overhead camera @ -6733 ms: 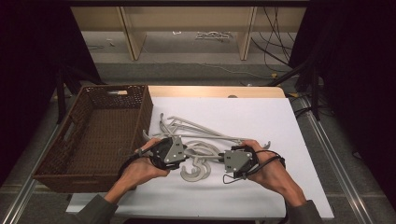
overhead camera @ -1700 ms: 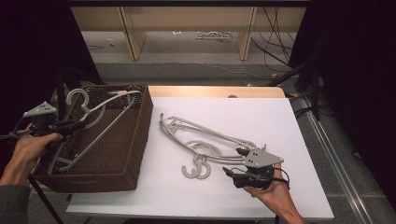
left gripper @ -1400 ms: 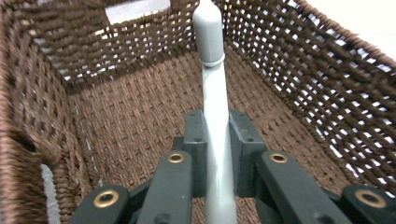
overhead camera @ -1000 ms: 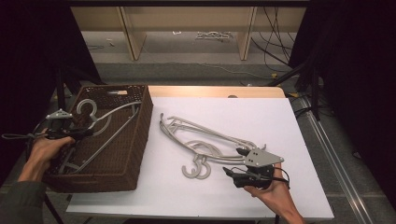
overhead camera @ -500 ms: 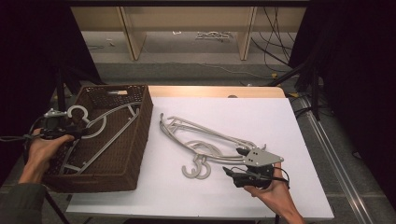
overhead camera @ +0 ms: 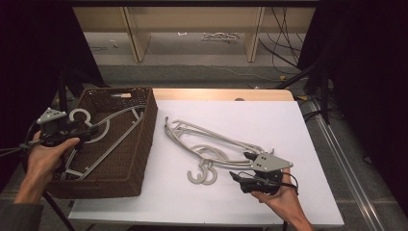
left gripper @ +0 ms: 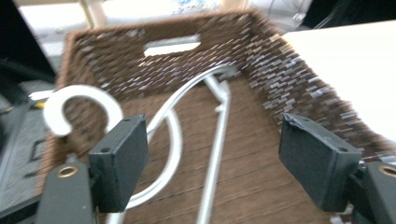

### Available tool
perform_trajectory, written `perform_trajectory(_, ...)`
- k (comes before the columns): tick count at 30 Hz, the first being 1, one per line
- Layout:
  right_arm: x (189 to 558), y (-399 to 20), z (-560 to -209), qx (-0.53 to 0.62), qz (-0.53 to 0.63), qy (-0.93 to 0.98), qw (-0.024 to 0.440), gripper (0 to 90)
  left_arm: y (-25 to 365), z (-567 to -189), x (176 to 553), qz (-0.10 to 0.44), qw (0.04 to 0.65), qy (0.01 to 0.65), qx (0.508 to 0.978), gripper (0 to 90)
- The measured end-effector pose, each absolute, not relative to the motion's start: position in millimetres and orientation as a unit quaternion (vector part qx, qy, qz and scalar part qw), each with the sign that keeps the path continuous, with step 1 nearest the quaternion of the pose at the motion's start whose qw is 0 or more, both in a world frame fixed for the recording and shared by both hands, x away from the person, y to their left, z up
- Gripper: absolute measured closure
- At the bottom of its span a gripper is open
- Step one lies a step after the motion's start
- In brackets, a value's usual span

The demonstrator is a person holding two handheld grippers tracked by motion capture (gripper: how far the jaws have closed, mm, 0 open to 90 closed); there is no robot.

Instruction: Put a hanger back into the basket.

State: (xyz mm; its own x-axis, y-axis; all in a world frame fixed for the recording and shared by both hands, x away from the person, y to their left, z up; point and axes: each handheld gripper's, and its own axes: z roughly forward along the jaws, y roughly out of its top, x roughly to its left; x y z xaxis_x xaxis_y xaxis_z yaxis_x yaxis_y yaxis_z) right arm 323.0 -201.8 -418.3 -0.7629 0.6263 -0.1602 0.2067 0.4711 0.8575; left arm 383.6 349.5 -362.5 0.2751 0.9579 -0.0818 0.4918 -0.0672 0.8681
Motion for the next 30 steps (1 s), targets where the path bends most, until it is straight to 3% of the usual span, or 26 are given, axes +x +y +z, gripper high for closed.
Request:
perform_trajectory(13, 322.0, -202.2, -417.7, 0.256, 0.457, 0.818, 0.238, 24.2, 291.7, -363.3, 351.3, 0.247, 0.517, 0.483, 0.662, 19.1)
perform_trajectory(30, 321.4, -201.2, -421.2, 0.264, 0.466, 0.811, 0.234, 24.1, 240.5, -370.1, 328.7, 0.225, 0.57, 0.422, 0.667, 18.1)
